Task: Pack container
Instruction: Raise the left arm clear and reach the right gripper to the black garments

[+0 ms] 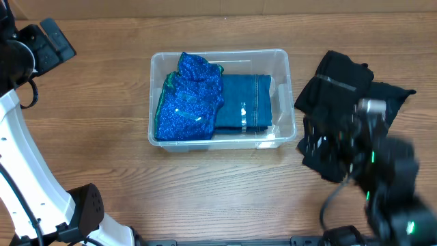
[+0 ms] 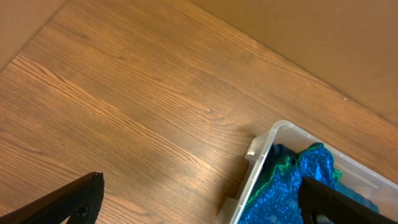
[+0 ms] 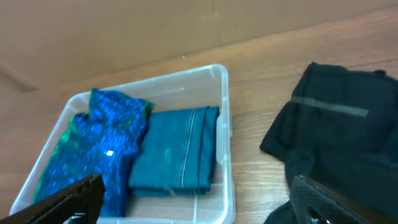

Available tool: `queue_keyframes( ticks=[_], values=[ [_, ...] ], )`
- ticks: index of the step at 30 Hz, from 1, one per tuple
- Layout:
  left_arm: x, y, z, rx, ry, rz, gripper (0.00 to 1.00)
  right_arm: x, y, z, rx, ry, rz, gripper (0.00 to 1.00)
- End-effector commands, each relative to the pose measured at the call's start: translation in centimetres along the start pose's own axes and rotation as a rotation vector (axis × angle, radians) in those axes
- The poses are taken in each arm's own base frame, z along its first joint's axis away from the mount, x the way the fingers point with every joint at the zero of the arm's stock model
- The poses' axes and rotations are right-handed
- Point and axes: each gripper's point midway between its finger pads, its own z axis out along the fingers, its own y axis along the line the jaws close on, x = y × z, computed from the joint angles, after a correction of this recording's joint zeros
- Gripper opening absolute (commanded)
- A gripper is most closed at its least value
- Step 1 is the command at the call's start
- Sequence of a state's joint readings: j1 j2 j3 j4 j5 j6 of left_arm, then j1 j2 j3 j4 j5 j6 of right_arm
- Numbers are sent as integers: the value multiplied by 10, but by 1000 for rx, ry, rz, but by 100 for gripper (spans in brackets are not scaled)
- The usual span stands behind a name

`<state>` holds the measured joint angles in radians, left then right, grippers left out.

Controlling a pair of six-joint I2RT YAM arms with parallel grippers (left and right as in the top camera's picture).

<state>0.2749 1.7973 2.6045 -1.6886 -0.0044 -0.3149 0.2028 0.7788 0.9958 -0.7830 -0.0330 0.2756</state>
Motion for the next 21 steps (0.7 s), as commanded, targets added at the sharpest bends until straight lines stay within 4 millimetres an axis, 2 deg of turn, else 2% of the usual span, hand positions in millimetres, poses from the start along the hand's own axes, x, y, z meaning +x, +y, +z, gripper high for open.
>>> queue_keyframes(
  ticks=[1, 4, 7, 10, 13, 16, 19, 21],
  values=[
    [0, 1, 1, -7, 0, 3, 100, -35, 4, 22, 71, 112, -32, 100],
    [0, 1, 1, -6, 0, 4, 100, -49, -23, 35, 202, 173, 102, 100],
    [0, 1, 1, -6, 0, 4, 100, -57, -71, 46, 301, 216, 285, 100],
    [0, 1, 1, -6, 0, 4, 100, -51, -124, 47, 331, 258, 464, 100],
    [0, 1, 1, -6, 0, 4, 100, -35, -174, 45, 339, 320, 593, 100],
    [0, 1, 1, -6, 0, 4, 100, -5, -218, 46, 386, 413, 716, 100],
    [0, 1, 1, -6, 0, 4, 100, 31, -242, 53, 397, 556, 758, 100],
    [0, 1, 1, -6, 0, 4, 100, 51, -247, 62, 389, 641, 778, 100]
  ],
)
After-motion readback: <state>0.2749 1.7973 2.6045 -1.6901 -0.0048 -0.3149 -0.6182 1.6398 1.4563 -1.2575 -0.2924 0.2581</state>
